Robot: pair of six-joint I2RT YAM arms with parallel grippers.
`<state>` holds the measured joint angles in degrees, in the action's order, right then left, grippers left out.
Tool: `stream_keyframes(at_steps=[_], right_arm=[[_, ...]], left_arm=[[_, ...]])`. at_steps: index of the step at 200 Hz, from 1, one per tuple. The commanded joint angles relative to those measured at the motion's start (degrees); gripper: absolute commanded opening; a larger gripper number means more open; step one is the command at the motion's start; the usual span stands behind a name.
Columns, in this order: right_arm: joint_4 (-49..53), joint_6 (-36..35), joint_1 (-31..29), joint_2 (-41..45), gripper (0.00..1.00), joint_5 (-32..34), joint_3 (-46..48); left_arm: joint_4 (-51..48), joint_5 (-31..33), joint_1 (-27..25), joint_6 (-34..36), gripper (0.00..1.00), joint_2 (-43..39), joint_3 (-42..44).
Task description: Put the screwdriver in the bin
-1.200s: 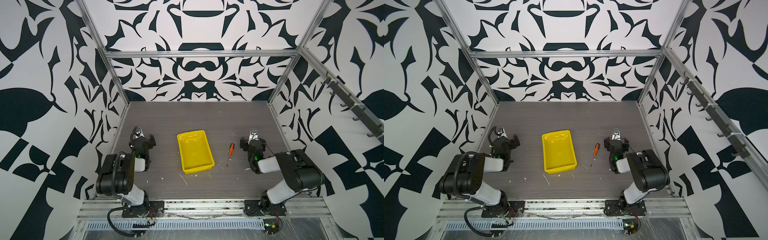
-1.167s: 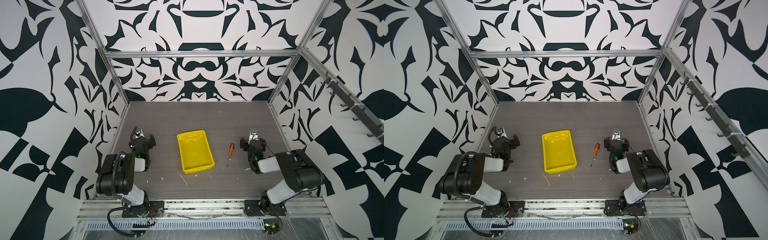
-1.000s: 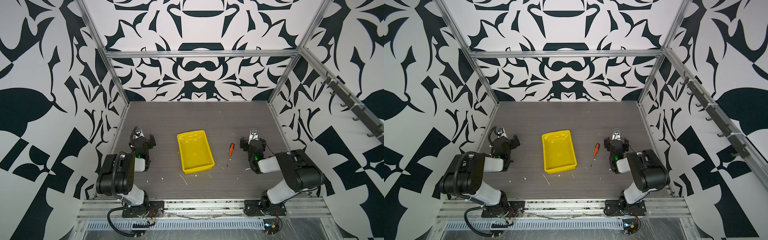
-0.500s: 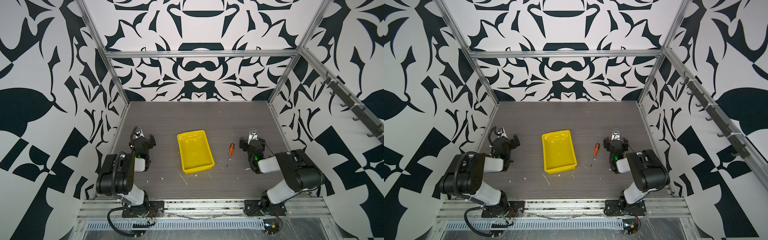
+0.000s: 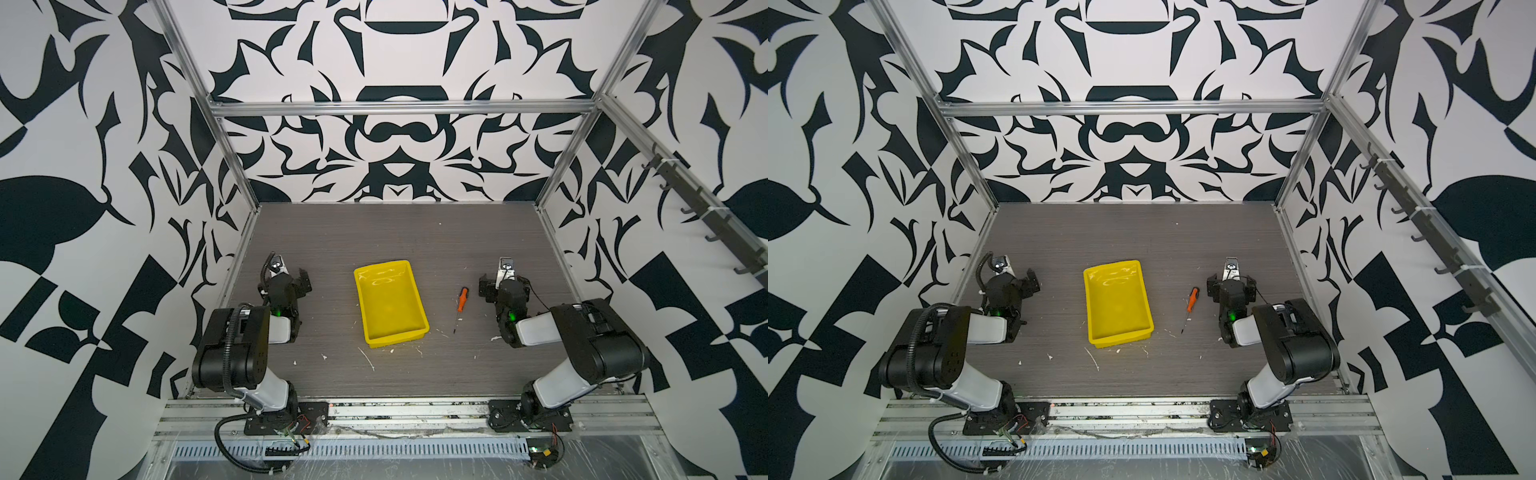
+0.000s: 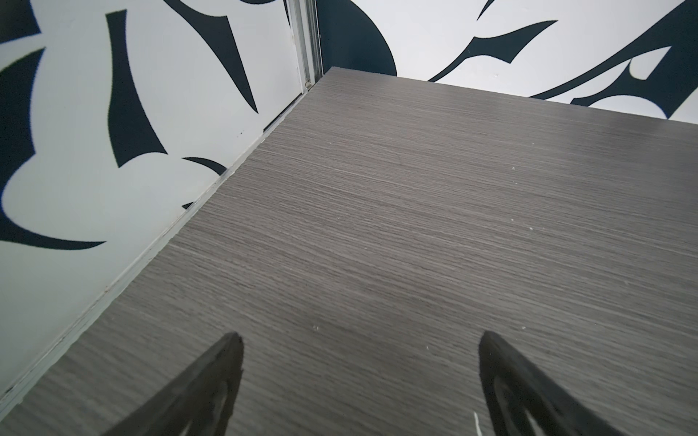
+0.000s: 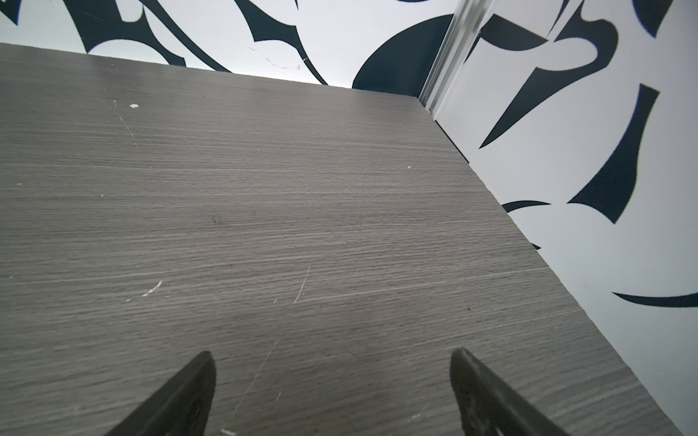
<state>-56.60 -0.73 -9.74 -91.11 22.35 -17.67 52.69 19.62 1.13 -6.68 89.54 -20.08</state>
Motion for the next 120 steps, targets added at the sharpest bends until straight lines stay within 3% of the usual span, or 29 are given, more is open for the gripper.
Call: stream_keyframes(at_steps=[1, 120], right_arm=[[-0.9, -0.8, 0.0, 1.2, 1.0, -0.6, -0.9], [-1.2, -0.7, 0.1, 1.2, 0.99, -0.6, -0.7]], left_arm=[[0.8, -0.3, 0.2, -0.8, 0.99, -0.6, -0.7], [0.8, -0.2, 0.2, -0.9, 1.0, -0.6, -0.7]])
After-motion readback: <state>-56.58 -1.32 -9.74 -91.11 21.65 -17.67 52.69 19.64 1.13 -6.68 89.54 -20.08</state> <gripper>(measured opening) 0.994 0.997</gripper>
